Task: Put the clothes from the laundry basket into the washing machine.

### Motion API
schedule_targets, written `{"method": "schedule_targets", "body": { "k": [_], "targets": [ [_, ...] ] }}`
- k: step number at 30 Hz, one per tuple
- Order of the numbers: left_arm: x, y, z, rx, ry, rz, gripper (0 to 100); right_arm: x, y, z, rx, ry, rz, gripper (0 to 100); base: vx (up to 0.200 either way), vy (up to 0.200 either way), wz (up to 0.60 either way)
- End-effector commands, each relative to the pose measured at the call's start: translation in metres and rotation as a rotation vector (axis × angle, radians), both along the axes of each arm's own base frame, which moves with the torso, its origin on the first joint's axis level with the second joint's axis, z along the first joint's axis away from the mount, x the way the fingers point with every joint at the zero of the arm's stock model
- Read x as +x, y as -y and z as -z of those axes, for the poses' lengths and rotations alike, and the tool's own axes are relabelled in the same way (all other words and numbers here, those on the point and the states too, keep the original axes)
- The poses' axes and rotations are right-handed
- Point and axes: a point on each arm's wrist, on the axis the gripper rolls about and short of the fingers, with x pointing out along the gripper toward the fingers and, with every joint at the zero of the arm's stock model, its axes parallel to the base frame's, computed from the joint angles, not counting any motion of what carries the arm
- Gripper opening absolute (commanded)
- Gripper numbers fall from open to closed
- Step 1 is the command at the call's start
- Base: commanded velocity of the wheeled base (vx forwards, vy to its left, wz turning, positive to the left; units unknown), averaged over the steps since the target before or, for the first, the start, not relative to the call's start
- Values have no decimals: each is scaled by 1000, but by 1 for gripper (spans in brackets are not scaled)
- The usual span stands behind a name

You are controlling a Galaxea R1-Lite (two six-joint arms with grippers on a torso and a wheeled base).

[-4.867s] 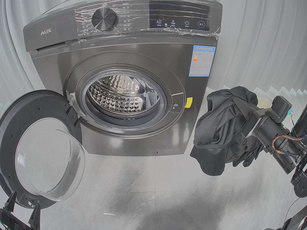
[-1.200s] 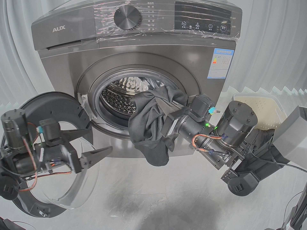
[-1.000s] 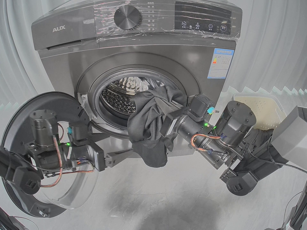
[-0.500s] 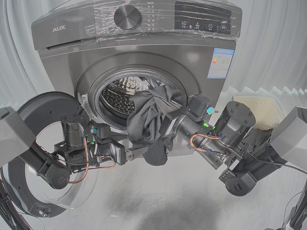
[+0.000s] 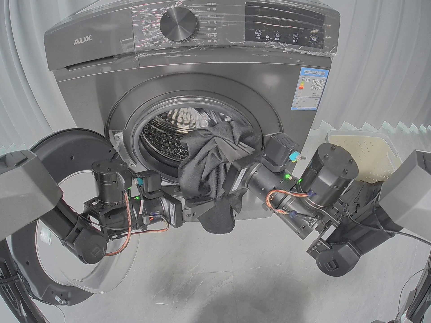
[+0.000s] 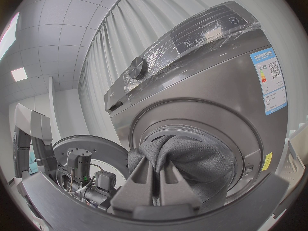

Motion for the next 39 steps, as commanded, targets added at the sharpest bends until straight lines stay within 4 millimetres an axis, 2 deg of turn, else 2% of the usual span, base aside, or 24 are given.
{"method": "schedule_targets", "body": {
  "k": [1,23,24,35,39],
  "targets": [
    [5,2,0,-13,23,-2,100,0,0,0,0,0,0,0,0,0,0],
    [15,12,5,-59,101,-2,100,-1,0,1,0,0,-3,0,0,0,0],
    [15,12,5,-61,105,-2,0,-1,0,1,0,0,-3,0,0,0,0],
    [9,9,-2,-86,155,-10,0,1,-1,5,-7,-8,-1,0,0,0,0],
    [-2,7,-4,-92,165,-2,0,5,2,6,-9,-10,13,0,0,0,0]
  ]
}}
